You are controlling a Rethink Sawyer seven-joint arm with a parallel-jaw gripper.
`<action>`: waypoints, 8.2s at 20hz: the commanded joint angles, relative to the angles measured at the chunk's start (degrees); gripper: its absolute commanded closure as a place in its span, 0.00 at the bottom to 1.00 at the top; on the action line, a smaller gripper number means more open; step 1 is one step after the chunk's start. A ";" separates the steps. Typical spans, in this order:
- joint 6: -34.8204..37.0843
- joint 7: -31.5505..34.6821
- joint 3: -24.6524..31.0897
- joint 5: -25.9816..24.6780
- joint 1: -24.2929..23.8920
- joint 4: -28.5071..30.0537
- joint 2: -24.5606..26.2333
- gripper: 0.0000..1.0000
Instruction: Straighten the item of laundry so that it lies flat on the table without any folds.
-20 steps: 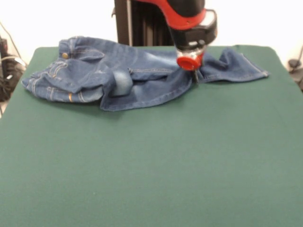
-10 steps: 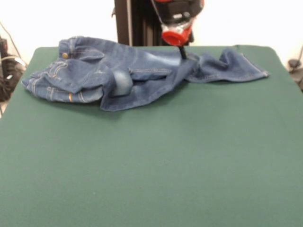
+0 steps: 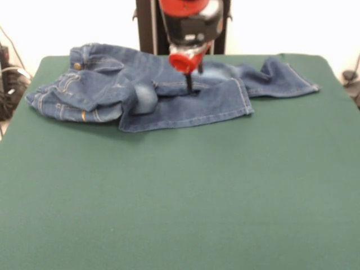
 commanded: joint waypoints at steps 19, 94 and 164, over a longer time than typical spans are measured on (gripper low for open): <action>6.66 1.91 1.16 -0.74 10.43 -4.19 -6.19 0.00; -1.17 -1.41 7.61 -19.19 9.10 -14.80 4.45 0.00; -20.77 5.87 -4.40 -12.13 23.28 -11.07 19.20 0.00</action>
